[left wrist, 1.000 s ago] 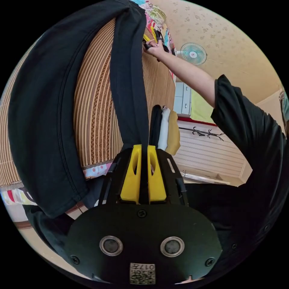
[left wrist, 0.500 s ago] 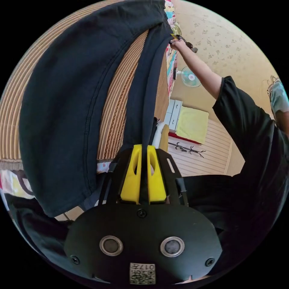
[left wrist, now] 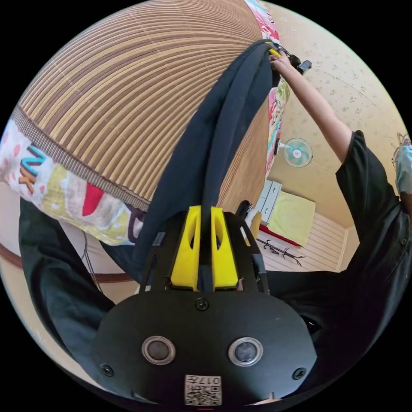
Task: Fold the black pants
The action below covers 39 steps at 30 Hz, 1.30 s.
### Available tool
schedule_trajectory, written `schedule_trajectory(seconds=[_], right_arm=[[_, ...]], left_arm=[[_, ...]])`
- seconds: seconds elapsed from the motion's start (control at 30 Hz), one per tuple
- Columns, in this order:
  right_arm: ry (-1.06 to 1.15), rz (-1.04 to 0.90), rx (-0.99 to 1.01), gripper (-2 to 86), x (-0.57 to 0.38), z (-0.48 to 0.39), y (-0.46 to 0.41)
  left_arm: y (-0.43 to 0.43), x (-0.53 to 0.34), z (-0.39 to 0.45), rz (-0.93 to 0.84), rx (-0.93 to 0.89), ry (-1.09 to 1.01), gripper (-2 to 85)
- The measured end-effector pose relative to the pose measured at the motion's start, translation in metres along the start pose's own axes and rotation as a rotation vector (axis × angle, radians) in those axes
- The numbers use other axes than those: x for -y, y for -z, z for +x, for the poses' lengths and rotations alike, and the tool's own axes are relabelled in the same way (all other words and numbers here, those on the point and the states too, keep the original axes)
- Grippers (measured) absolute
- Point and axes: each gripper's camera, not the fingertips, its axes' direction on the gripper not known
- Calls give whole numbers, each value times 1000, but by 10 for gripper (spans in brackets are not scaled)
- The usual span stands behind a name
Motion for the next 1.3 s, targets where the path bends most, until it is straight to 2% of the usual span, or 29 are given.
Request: schedule_trajectory(seconds=[0.1,0.17,0.23,0.33,0.43,0.47,0.6,0.77,0.93,0.97,1.03,1.07,1.17,1.2,1.23,1.3], right_arm=[[-41,-46,80,85,-12,-4,17],[16,-17,197,80,-53,-6,55],[85,-13,212,78,-102,-6,84],[112,-138,216,84,-199,1,108],[29,-349,362,96,-305,7,120],[-15,-387,342,98,-347,5,128],[-119,-533,265,99,-451,-12,140],[-272,-637,316,91,-538,-47,141],[-348,-535,238,51,-555,-63,163],[-375,-490,257,46,-557,-67,176],[-431,-401,304,40,-559,-72,202],[-455,-336,307,37,-558,-74,223],[-439,-155,208,32,-559,-77,280],[-415,-127,224,31,-562,-78,286],[-384,-129,291,30,-569,-79,285],[-403,-225,297,29,-589,-79,261]], left_arm=[[8,-6,3,30,50,-10,56],[11,-8,11,38,64,-40,59],[15,-11,23,57,131,-74,61],[27,-21,46,149,263,-100,63],[47,-34,54,279,189,-76,66],[50,-34,60,294,166,-116,68],[33,-15,93,147,303,-314,81],[11,-3,98,-32,424,-342,88],[2,-5,112,-192,491,-389,52],[10,-8,120,-205,462,-420,39],[38,-17,133,-165,229,-534,30],[59,-21,136,-155,15,-587,25],[84,-9,105,-250,-425,-454,17],[87,-8,90,-285,-475,-428,14],[87,-8,84,-303,-441,-426,13],[74,-11,60,-401,-145,-457,11]])
